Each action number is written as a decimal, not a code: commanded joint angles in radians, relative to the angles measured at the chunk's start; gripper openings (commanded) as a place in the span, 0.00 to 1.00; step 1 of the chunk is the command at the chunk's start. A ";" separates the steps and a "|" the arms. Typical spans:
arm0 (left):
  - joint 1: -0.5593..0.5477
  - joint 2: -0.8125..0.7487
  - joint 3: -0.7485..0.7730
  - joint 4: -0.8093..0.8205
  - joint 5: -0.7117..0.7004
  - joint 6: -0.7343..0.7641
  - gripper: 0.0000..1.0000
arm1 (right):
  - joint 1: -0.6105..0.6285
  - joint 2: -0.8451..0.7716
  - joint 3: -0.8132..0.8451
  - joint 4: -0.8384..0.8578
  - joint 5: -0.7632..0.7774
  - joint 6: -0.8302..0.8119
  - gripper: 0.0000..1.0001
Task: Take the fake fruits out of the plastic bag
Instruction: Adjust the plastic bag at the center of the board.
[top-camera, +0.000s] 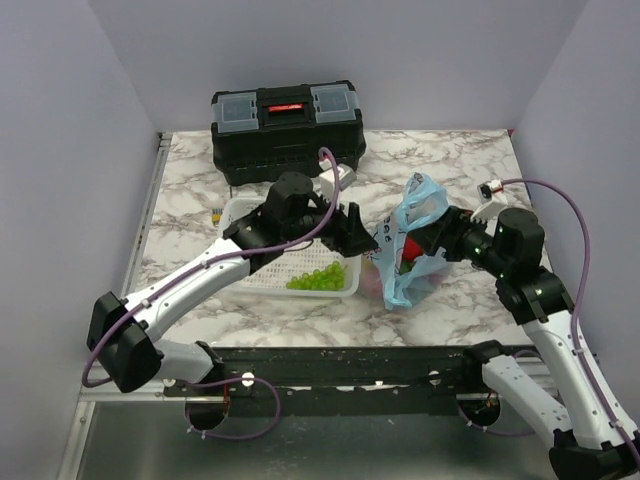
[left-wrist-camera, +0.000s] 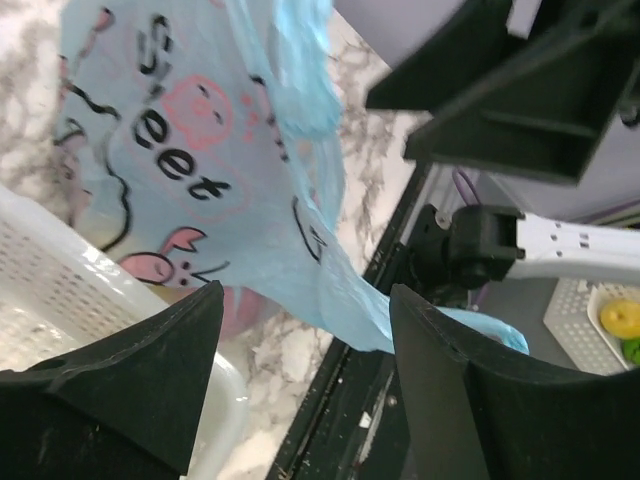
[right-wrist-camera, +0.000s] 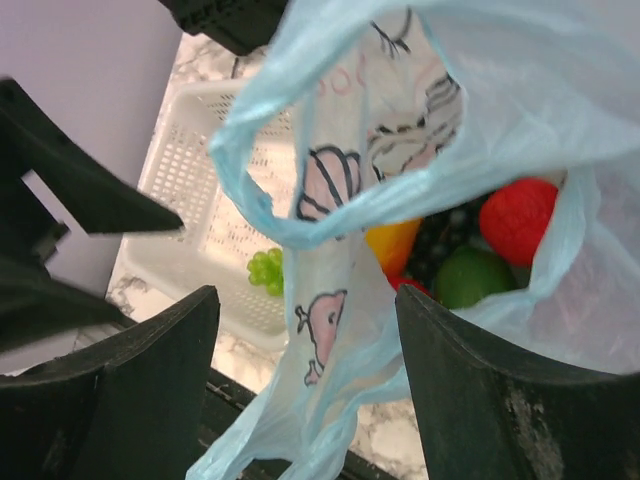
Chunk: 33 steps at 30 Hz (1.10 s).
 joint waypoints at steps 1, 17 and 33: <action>-0.088 -0.082 -0.074 0.063 -0.002 -0.002 0.67 | 0.005 0.073 0.062 0.147 -0.074 -0.079 0.75; -0.361 -0.075 -0.060 0.041 -0.206 0.280 0.72 | 0.005 0.245 0.043 0.398 -0.285 -0.085 0.58; -0.434 -0.085 -0.129 0.040 -0.379 0.283 0.38 | 0.005 0.242 0.052 0.305 -0.149 -0.143 0.23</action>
